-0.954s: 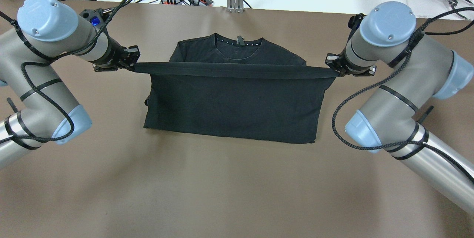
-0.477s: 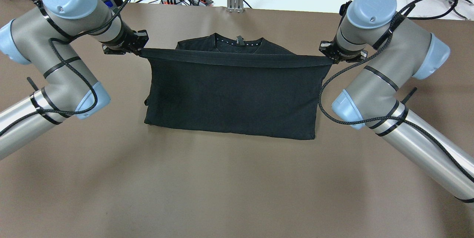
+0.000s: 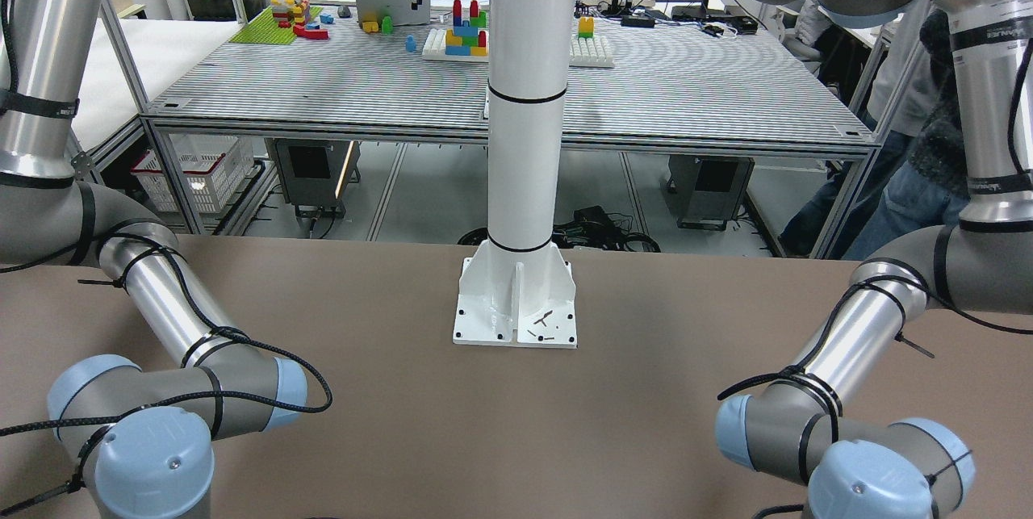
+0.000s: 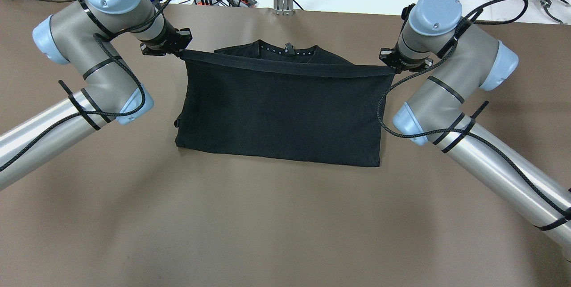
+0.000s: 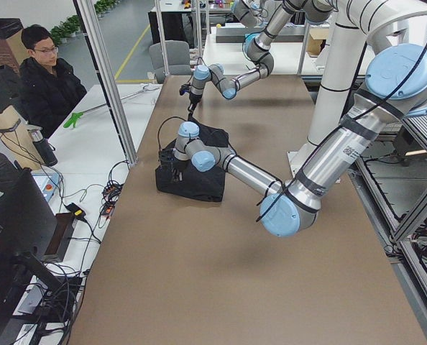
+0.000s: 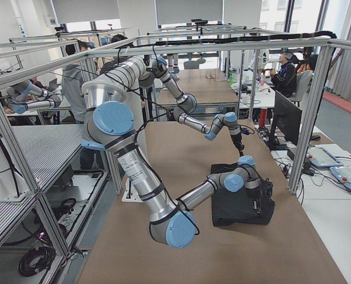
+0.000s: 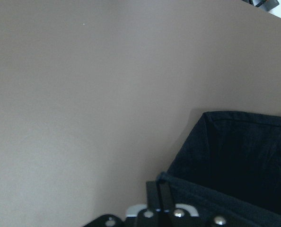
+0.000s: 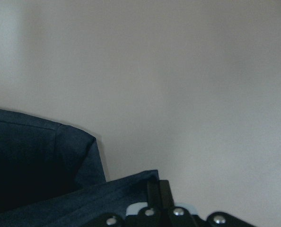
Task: Fold clothes
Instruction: 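Lower the hem near the collar and open both grippers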
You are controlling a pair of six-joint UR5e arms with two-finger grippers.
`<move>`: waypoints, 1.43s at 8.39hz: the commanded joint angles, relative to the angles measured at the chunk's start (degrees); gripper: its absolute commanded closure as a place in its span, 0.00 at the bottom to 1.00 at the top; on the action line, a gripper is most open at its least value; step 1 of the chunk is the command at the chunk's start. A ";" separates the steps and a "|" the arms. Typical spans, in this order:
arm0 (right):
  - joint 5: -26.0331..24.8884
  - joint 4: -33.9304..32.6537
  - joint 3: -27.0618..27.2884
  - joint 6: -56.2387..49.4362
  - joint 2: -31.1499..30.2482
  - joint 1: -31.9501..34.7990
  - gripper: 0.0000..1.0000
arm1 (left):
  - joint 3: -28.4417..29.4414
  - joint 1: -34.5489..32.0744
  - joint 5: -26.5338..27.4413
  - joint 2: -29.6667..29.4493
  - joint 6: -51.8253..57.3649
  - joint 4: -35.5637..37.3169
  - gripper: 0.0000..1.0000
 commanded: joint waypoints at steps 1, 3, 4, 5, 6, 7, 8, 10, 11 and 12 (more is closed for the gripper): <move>0.00 2.92 -4.14 0.13 0.97 -0.22 0.98 | 5.61 -0.04 0.44 -2.38 0.15 -3.83 0.99; -0.09 2.92 -4.23 0.48 1.58 -0.40 0.88 | 9.74 -0.04 0.45 -3.18 0.24 -8.19 0.95; -0.26 2.92 -4.32 0.66 2.11 -0.49 0.88 | 11.76 -0.04 0.53 -3.18 0.33 -11.10 0.94; -0.26 2.92 -5.97 0.66 3.16 -0.40 0.87 | 11.78 -0.04 0.45 -3.27 0.33 -11.30 0.94; -0.52 3.79 -8.42 0.66 4.56 -0.49 0.86 | 11.78 -0.13 0.45 -3.27 0.50 -11.30 0.95; -0.53 6.59 -10.54 0.75 4.57 -0.49 0.86 | 11.78 -0.13 0.53 -3.27 0.50 -11.30 0.95; -0.61 7.83 -11.77 1.01 4.57 -0.49 0.86 | 11.96 -0.13 0.53 -3.27 0.94 -11.30 0.94; -0.61 7.93 -11.87 1.10 4.66 -0.49 0.80 | 12.49 -0.39 0.53 -3.27 2.26 -11.30 0.85; -0.61 7.93 -11.88 1.36 4.75 -0.49 0.68 | 13.62 -0.39 0.62 -4.23 2.26 -11.48 0.64; -0.53 8.11 -11.79 3.10 4.92 -0.49 0.58 | 15.89 -0.48 0.71 -5.28 2.35 -12.61 0.35</move>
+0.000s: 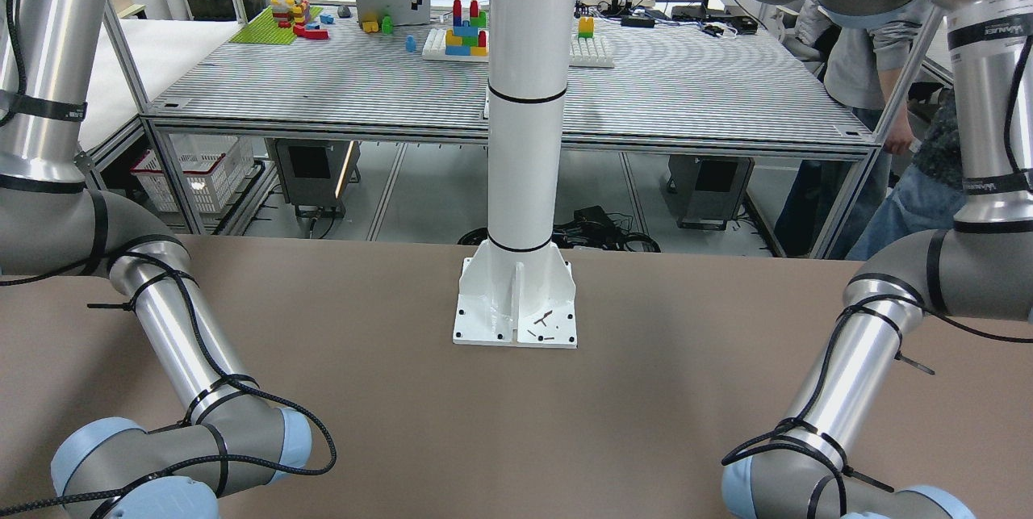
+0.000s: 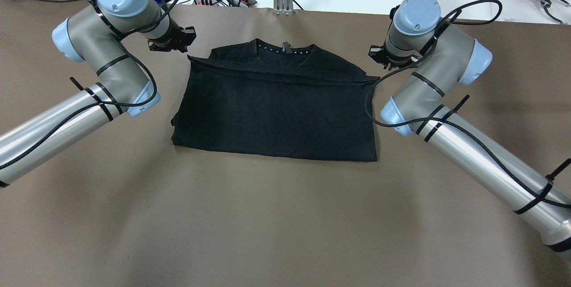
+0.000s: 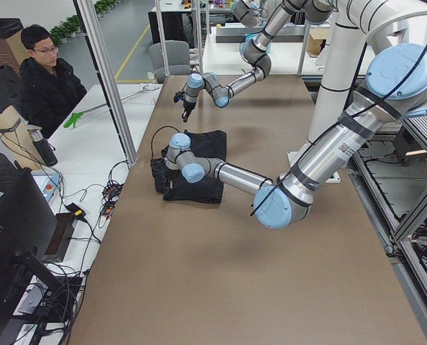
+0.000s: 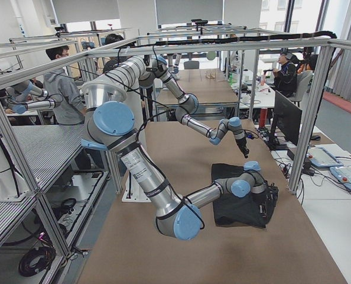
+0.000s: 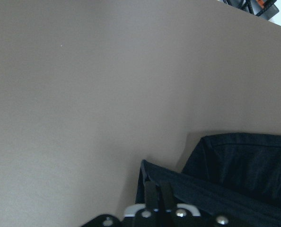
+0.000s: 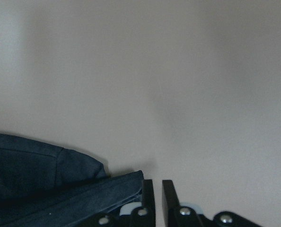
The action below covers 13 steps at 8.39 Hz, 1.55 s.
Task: Fold clothes
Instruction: 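Lower the hem near the collar and open both grippers, then move the right gripper to the folded shirt's near corner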
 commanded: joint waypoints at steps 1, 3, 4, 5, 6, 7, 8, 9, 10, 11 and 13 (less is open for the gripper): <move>0.08 0.44 0.58 3.76 0.15 0.00 0.53 | 3.76 -0.23 0.05 -1.61 0.31 -2.40 0.30; 0.52 0.36 8.53 4.83 -4.82 -1.40 0.46 | 3.77 -0.24 0.13 -1.61 0.31 -2.42 0.28; 0.52 0.53 15.02 4.92 -10.52 -4.28 0.43 | 3.68 -0.24 0.13 -1.52 0.31 -2.42 0.28; 0.09 0.71 19.35 4.92 -14.14 -8.23 0.41 | 3.51 -0.24 0.05 -1.52 0.05 -2.42 0.27; 0.08 0.71 22.96 6.14 -17.31 -9.66 0.40 | 3.51 -0.24 0.04 -1.52 0.04 -2.50 0.27; -0.09 0.71 27.52 7.46 -20.56 -11.85 0.39 | 3.51 -0.15 0.13 -1.52 0.22 -2.42 0.27; -0.62 0.71 30.79 8.34 -23.20 -13.26 0.39 | 3.51 -0.06 0.13 -1.44 0.04 -2.50 0.27; -0.80 0.71 31.69 9.13 -24.36 -14.23 0.37 | 3.25 -0.06 0.13 -1.52 -0.74 -2.51 0.26; -2.36 0.71 31.44 10.97 -24.46 -16.50 0.37 | 3.16 0.20 0.22 -1.52 -0.92 -2.51 0.25; -3.08 0.71 30.91 10.90 -24.37 -17.83 0.37 | 3.15 0.29 0.22 -1.61 -1.01 -2.51 0.25; -3.52 0.71 30.73 10.81 -24.29 -18.02 0.41 | 3.07 0.29 0.22 -1.44 -0.84 -2.51 0.24</move>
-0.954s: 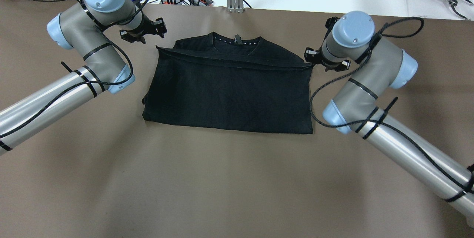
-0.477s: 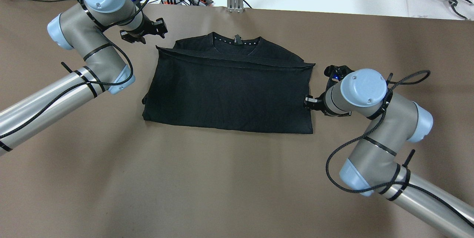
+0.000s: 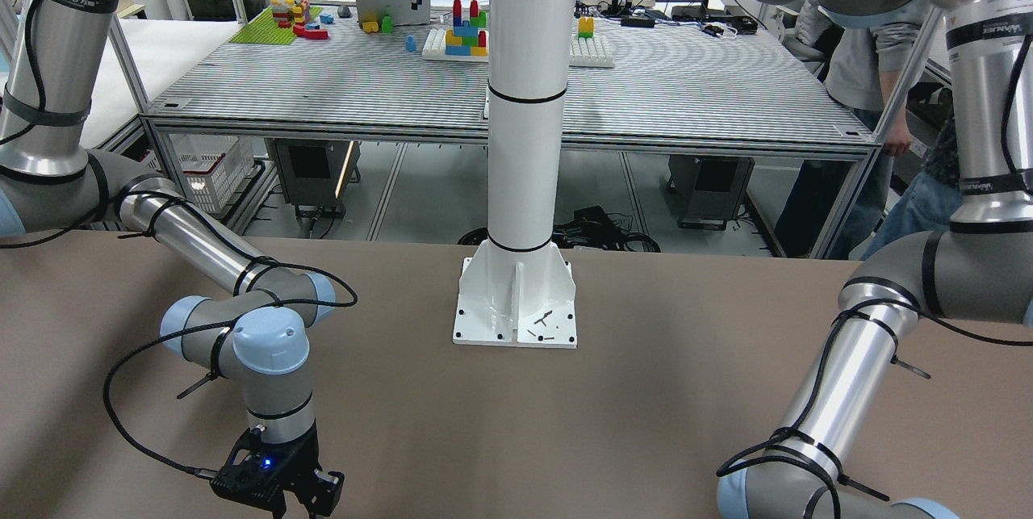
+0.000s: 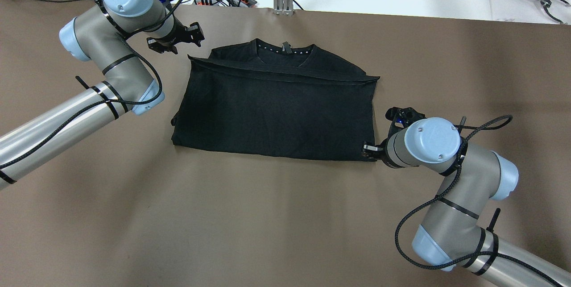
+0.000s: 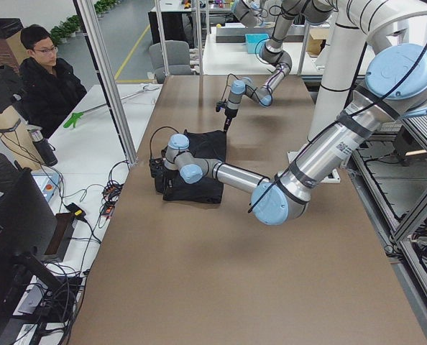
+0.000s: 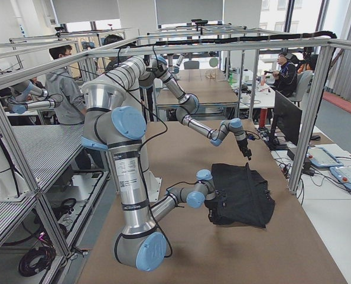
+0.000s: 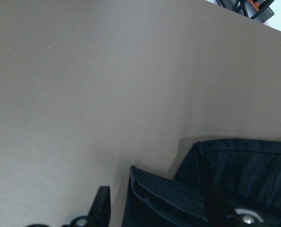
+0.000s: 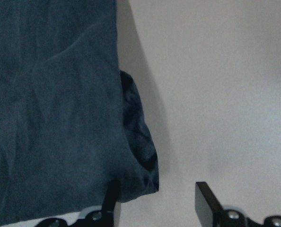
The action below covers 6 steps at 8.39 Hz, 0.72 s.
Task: Fold clothes
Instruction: 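Move the right gripper to the folded shirt's near corner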
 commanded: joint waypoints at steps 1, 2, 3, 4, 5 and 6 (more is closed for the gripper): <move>-0.60 0.09 -0.86 0.05 0.16 -0.65 0.43 | -0.07 0.05 0.10 0.11 0.06 0.00 0.23; -0.94 0.09 -0.95 0.13 0.34 -0.65 0.46 | -0.16 0.05 1.23 0.28 -0.03 -0.09 0.23; -1.03 0.87 -1.22 0.22 0.34 -0.65 0.50 | -0.25 0.14 2.02 0.28 -0.21 -0.09 0.23; -0.95 3.14 -2.70 0.31 0.51 -0.56 0.52 | -0.25 0.14 2.12 0.46 -0.38 -0.09 0.23; -0.95 5.08 -4.10 0.83 0.60 -0.56 0.54 | -0.33 0.14 2.82 0.54 -0.47 -0.09 0.23; -1.03 5.53 -4.47 1.10 0.69 -0.56 0.60 | -0.51 0.32 3.26 0.63 -1.08 -0.09 0.23</move>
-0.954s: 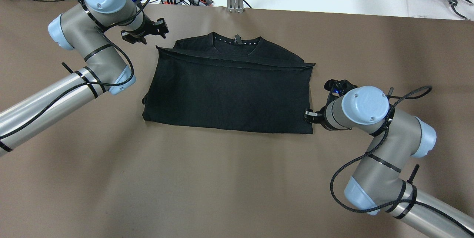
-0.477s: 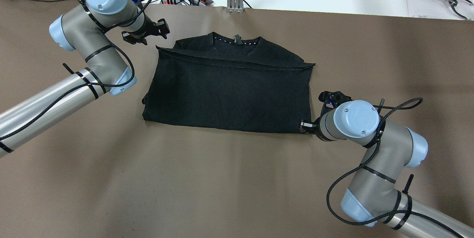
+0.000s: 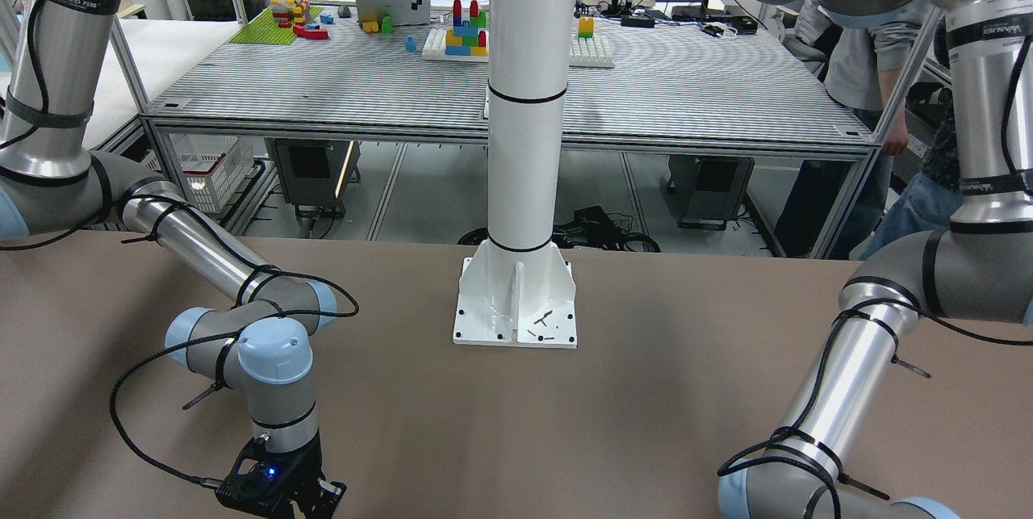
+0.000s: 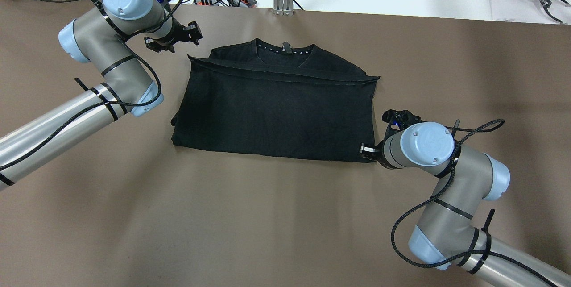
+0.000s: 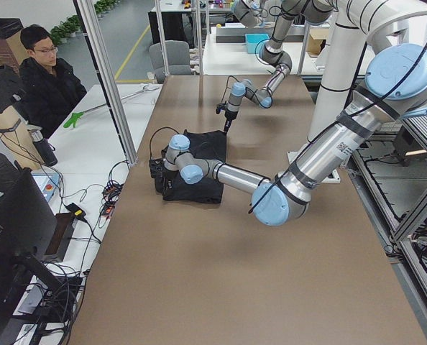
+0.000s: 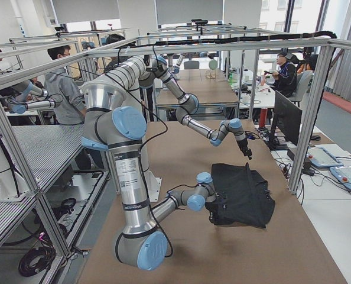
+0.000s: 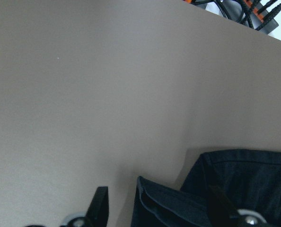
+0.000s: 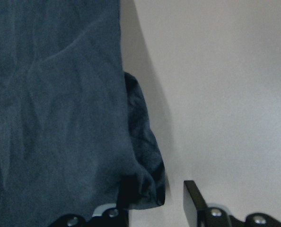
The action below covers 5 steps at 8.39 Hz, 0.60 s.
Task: Fold clothes
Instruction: 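Move the right gripper to the folded shirt's near corner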
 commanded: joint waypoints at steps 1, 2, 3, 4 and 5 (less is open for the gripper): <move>0.00 2.17 -1.64 1.62 0.19 0.04 0.73 | -1.35 0.18 1.30 0.44 -1.14 0.00 0.23; 0.00 2.35 -1.47 2.85 0.28 0.12 0.93 | -1.80 0.35 1.56 0.71 -1.23 0.00 0.23; 0.44 3.22 -1.12 3.64 0.19 0.21 1.00 | -1.98 0.53 1.83 0.71 -1.23 0.00 0.23; 0.88 3.14 0.37 3.57 -0.07 0.39 1.00 | -1.98 0.62 1.83 0.71 -1.49 0.00 0.23; 1.06 2.79 2.82 3.56 -0.95 0.39 1.00 | -1.98 0.62 1.83 0.71 -1.67 0.00 0.23</move>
